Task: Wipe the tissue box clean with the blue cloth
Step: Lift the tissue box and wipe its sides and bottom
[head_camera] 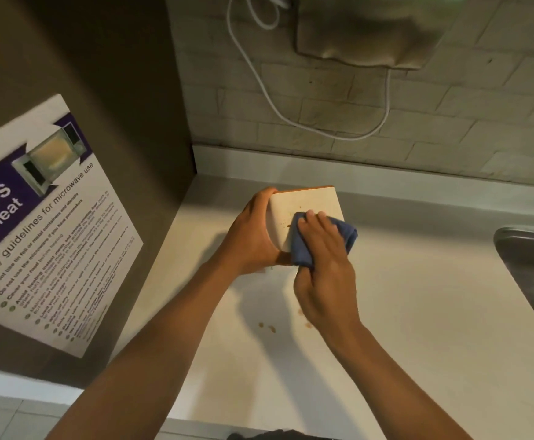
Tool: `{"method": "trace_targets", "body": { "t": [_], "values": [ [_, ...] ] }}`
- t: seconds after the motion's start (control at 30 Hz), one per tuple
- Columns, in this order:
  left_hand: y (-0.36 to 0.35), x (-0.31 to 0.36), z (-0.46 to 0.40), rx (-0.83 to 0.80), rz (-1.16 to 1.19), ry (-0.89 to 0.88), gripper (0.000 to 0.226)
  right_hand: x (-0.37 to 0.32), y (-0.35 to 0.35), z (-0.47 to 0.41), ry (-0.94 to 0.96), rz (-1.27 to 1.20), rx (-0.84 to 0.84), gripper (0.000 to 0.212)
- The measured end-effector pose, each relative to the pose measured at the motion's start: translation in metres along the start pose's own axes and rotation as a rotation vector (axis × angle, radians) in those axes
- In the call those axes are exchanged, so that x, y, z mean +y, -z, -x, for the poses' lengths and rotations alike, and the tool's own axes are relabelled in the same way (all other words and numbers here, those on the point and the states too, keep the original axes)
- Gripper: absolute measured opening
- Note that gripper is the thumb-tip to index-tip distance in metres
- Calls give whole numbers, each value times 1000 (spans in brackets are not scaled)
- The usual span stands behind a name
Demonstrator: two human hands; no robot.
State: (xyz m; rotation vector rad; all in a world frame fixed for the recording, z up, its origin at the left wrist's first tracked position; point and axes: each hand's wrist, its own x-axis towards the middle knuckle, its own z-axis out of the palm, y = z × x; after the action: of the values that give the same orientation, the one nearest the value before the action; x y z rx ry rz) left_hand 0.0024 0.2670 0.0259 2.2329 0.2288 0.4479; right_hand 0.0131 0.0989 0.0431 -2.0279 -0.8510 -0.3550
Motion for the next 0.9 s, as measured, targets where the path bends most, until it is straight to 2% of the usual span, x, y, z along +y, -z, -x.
{"method": "trace_targets", "body": {
  "t": [0.07,0.13,0.23,0.33,0.47,0.53,0.63,0.73,0.8,0.9],
  "values": [
    [0,-1,0,-5,4,-3,112,8,8,13,96,43,-11,50],
    [-2,1,0,24,-13,-8,113,20,22,13,103,55,50,48],
    [-8,3,-1,50,1,11,115,29,27,-9,-47,72,109,54],
    [-7,1,-2,60,-1,15,118,13,6,-27,-136,46,82,62],
    [-1,-3,-3,38,6,22,102,-8,-15,1,71,47,-50,57],
    [-3,-2,-1,42,10,38,106,0,-2,14,127,65,-58,54],
    [-12,5,3,71,-10,9,117,15,21,-3,-3,64,25,56],
    [-17,3,2,98,13,-22,117,12,18,-40,-181,76,43,60],
    [-16,1,1,82,-16,-27,115,-2,4,-50,-122,88,6,59],
    [-13,-8,4,64,-60,-102,95,-17,-11,-31,6,75,-68,57]
  ]
}}
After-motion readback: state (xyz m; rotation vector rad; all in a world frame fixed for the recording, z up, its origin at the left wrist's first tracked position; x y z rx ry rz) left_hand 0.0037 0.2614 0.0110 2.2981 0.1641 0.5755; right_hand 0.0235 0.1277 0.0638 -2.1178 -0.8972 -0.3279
